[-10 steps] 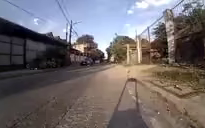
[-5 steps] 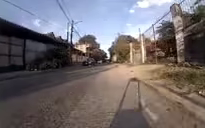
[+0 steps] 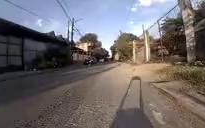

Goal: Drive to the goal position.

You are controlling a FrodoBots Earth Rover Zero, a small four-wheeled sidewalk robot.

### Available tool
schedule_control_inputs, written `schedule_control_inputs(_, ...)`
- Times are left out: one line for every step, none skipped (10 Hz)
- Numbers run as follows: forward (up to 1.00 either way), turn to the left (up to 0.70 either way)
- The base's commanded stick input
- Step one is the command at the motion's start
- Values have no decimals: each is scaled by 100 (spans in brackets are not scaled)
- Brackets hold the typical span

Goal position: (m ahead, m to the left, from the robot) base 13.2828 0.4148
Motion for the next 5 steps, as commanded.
schedule_control_inputs(98,0)
schedule_control_inputs(98,0)
schedule_control_inputs(98,0)
schedule_control_inputs(98,0)
schedule_control_inputs(98,0)
